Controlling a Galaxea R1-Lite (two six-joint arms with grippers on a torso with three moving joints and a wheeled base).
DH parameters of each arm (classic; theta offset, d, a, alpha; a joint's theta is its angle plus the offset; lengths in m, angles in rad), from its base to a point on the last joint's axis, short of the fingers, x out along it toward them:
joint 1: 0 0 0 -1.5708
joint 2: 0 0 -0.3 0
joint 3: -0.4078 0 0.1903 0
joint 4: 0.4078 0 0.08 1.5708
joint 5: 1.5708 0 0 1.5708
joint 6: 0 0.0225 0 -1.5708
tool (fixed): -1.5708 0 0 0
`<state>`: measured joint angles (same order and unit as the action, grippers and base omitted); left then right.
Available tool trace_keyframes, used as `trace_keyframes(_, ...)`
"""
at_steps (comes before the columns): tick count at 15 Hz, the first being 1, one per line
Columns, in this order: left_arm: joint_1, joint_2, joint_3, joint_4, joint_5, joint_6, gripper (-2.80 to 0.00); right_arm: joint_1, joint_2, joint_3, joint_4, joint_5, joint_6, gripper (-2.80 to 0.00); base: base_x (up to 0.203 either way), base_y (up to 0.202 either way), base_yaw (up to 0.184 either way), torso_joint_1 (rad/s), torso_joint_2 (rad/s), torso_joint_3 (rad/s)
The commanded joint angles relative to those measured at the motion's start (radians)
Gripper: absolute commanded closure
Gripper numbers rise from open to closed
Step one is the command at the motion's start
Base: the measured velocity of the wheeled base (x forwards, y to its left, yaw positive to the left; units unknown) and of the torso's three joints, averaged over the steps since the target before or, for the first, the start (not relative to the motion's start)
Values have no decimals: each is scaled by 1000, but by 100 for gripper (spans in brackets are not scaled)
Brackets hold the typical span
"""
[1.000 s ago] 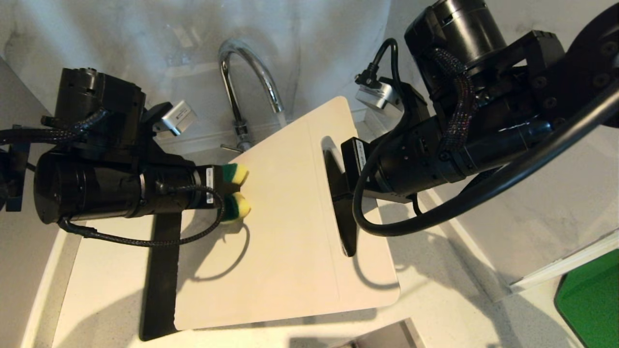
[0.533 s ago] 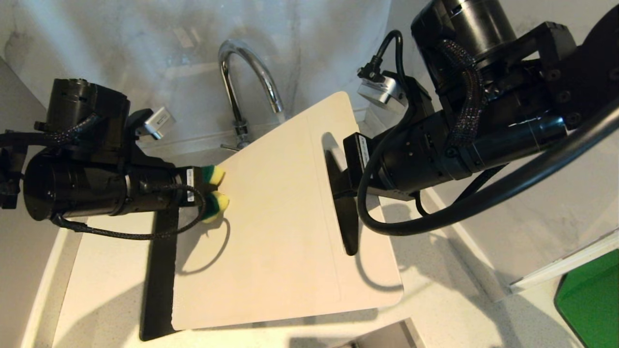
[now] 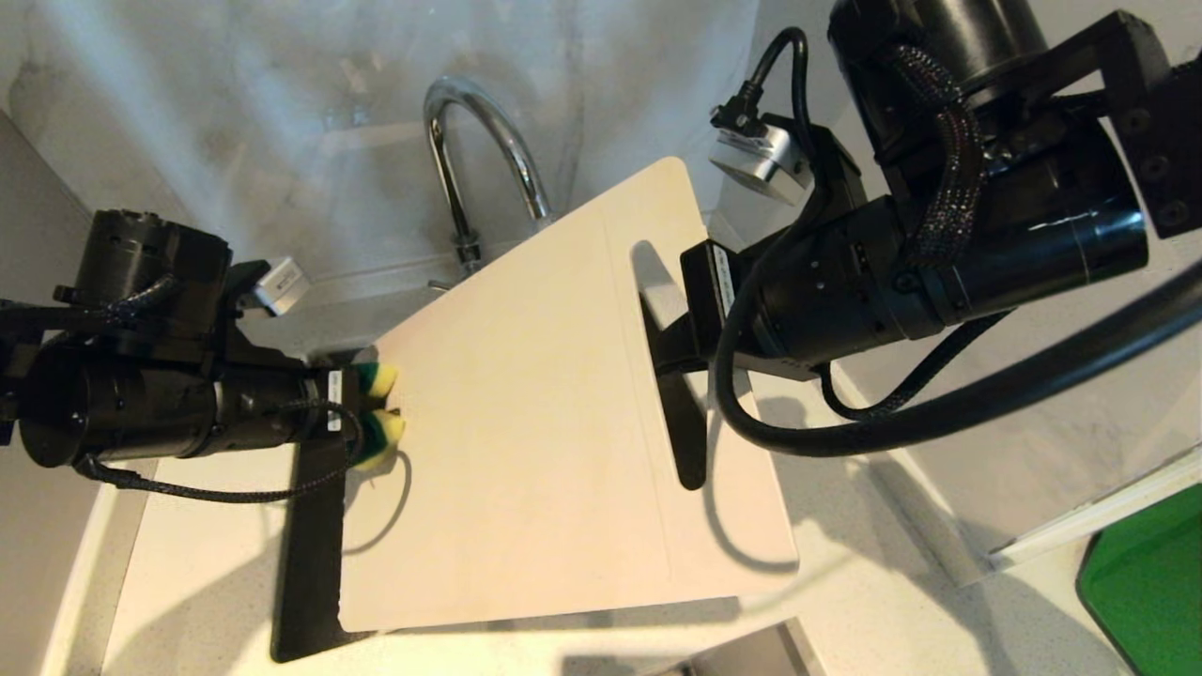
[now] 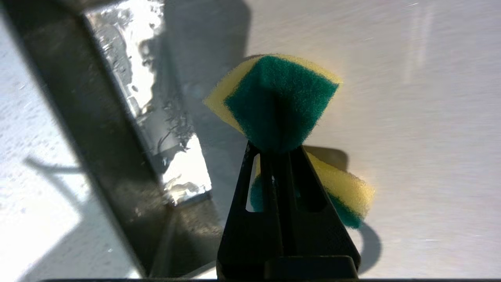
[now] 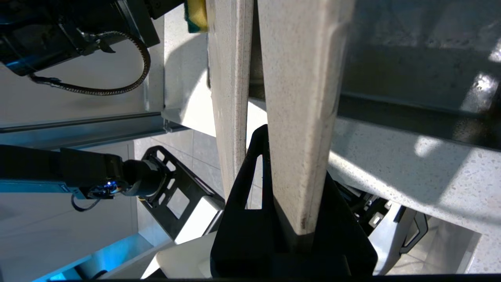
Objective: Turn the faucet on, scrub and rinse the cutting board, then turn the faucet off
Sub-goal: Scrub the cutting board underwater
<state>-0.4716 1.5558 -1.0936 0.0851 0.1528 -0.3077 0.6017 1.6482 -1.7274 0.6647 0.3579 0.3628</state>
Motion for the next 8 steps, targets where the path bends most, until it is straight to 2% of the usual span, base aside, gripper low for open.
trace_keyframes(1,34,-31,28,1,-1,-4,0,1,-12,2,4,3,2,0,0,0,0,0,0,0)
trace_keyframes(4,85,-59,37,1,-7,-5,0,1,-16,9,4,3,2,0,0,0,0,0,0,0)
trace_keyframes(8,90,-95,37,1,-7,-5,0,1,-18,20,4,1,2,0,0,0,0,0,0,0)
